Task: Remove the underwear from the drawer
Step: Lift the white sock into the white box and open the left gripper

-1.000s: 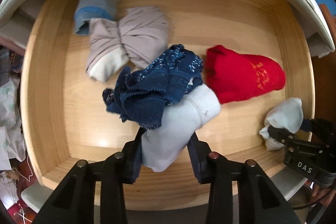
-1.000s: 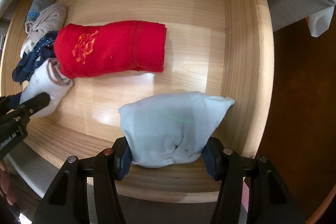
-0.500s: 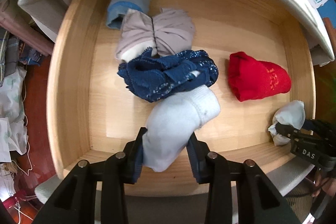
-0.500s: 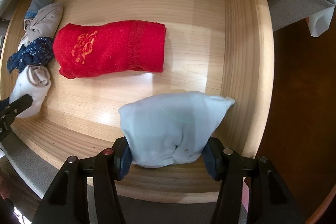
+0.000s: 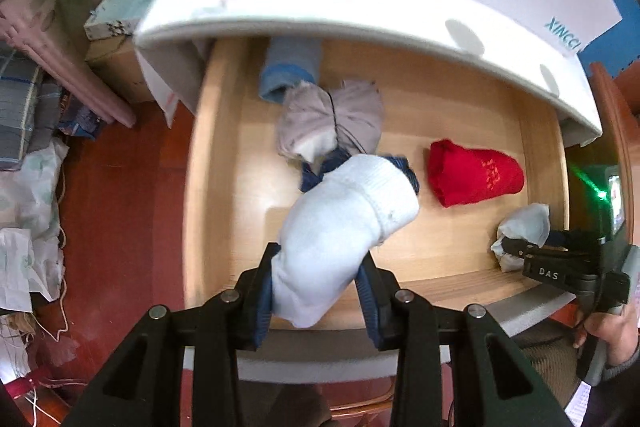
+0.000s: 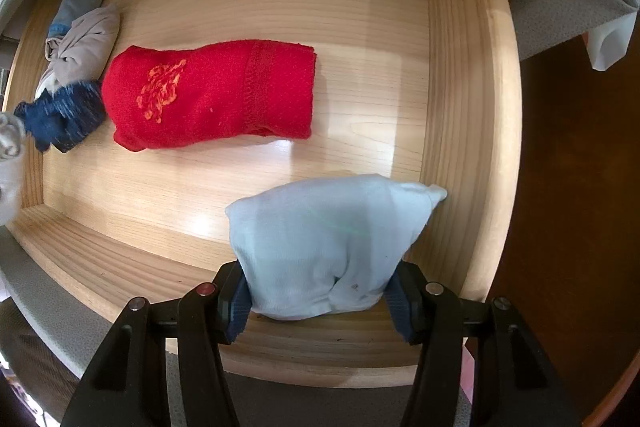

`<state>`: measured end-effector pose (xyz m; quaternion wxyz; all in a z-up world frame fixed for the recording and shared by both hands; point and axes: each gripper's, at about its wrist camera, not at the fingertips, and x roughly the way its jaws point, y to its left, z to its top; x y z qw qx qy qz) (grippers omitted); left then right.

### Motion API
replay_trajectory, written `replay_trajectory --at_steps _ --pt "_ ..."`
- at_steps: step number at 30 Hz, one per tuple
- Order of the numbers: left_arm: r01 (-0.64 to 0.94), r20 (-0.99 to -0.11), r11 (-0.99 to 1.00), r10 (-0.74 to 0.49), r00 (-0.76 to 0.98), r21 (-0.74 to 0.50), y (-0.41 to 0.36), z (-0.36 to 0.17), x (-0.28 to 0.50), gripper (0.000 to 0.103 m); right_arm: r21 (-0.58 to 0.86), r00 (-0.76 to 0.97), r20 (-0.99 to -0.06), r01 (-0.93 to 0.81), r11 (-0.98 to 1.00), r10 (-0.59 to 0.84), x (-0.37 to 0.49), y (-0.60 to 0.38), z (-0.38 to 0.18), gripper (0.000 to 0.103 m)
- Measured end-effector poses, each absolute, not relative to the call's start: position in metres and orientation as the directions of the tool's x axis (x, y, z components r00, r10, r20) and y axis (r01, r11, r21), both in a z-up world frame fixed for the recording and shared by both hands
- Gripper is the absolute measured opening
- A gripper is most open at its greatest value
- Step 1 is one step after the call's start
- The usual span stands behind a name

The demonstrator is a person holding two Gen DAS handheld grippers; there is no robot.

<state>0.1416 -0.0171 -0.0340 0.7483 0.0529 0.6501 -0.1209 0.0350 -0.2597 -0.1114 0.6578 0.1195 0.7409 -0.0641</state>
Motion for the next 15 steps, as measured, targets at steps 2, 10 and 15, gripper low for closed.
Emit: replay_trajectory --at_steps 2,10,15 --pt "0.243 -0.982 0.967 -0.113 0.149 -0.075 -0.010 -0.020 0.146 0.037 0.063 -0.105 -0.990 0.261 0.963 0.094 0.035 -0.260 -0.112 0.053" --pt "0.250 -0.954 0.966 -0.133 0.269 -0.064 0.003 0.050 0.162 0.036 0.061 -0.108 -0.990 0.256 0.965 0.091 0.036 -0.261 -0.112 0.053" --pt "0.268 -0.917 0.961 -0.165 0.364 -0.066 -0.003 0.105 0.180 0.037 0.061 -0.108 -0.990 0.255 0.965 0.091 0.036 -0.261 -0.112 0.053"
